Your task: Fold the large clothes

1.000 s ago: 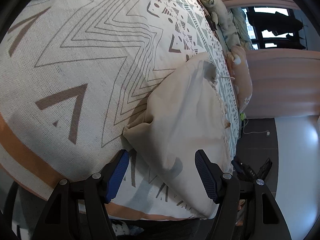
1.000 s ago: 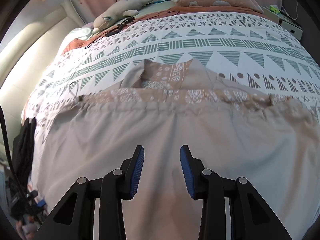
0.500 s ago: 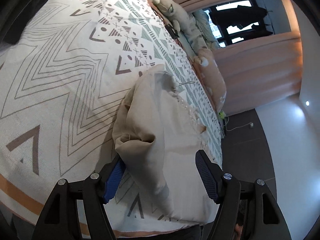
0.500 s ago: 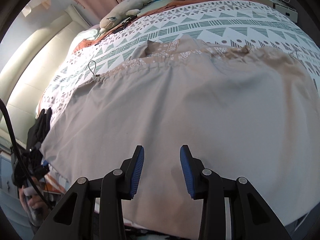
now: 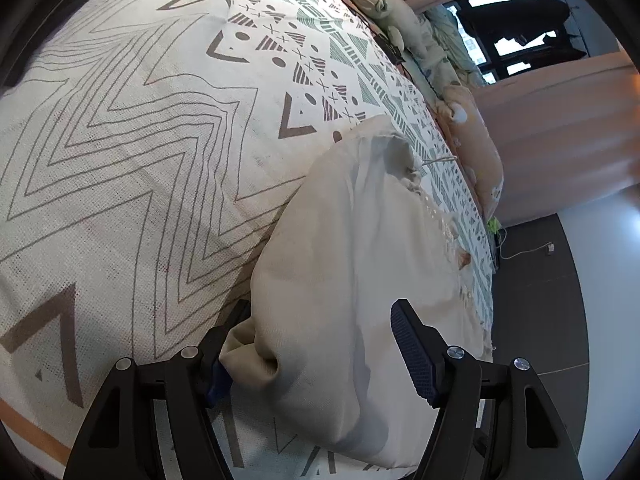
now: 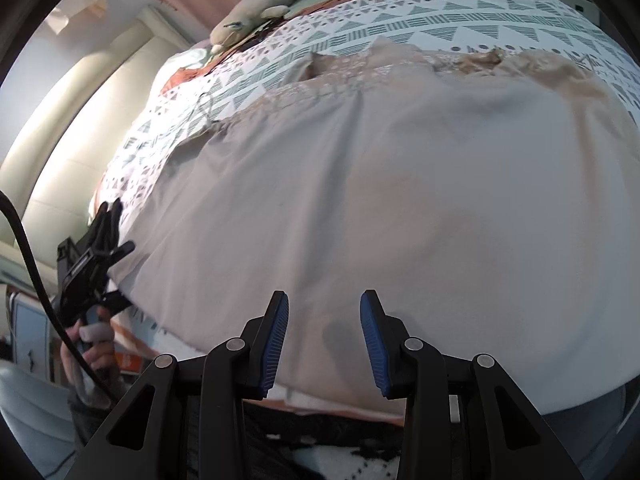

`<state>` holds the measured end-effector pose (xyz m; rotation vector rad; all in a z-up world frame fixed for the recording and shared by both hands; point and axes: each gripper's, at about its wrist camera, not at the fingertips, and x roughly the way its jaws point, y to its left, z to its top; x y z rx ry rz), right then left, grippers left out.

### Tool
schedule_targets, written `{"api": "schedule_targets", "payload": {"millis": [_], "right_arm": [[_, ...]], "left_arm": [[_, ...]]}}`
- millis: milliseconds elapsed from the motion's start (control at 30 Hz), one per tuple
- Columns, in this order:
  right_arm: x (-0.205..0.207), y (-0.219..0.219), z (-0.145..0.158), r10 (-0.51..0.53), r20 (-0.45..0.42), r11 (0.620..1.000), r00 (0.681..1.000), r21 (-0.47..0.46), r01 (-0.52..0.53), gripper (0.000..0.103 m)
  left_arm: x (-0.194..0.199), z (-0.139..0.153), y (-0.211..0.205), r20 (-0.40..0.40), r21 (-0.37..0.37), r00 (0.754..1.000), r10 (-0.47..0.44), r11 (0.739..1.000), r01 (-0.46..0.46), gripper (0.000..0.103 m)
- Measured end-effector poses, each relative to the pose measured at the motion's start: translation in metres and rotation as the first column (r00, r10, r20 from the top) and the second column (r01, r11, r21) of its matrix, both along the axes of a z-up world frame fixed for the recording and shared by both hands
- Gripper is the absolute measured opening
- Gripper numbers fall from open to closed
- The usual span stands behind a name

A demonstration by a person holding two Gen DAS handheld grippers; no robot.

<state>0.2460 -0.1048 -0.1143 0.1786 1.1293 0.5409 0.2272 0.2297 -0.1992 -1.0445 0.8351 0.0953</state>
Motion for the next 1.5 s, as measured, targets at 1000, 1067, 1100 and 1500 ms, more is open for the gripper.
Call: {"api": "schedule_targets", "payload": {"millis": [1000, 1067, 1100, 1500], "right_arm": [[0.065, 0.051, -0.038, -0.025, -0.031, 0.983, 0.999, -0.18, 0.019, 0.019], [0.071, 0.053, -0.037, -0.018, -0.033, 0.983, 0.999, -0.184, 0.011, 0.019], [0.073, 0.054, -0.036, -0.011, -0.034, 0.982, 0.999, -0.186, 0.004, 0.019], [0.102, 0.077, -0.034, 0.015, -0.019, 0.981, 1.0, -0.195, -0.018, 0.018]], "left_arm": [[-0.057, 0.033, -0.017, 0.181, -0.058, 0.978, 0.102, 0.994, -0.093, 0.012], [-0.065, 0.038, -0.019, 0.189, -0.06, 0.975, 0.114, 0.993, -0.105, 0.011], [-0.068, 0.04, -0.02, 0.19, -0.058, 0.975, 0.118, 0.992, -0.108, 0.011], [-0.09, 0.068, -0.016, 0.2, -0.021, 0.972, 0.121, 0.993, -0.119, 0.011]]}}
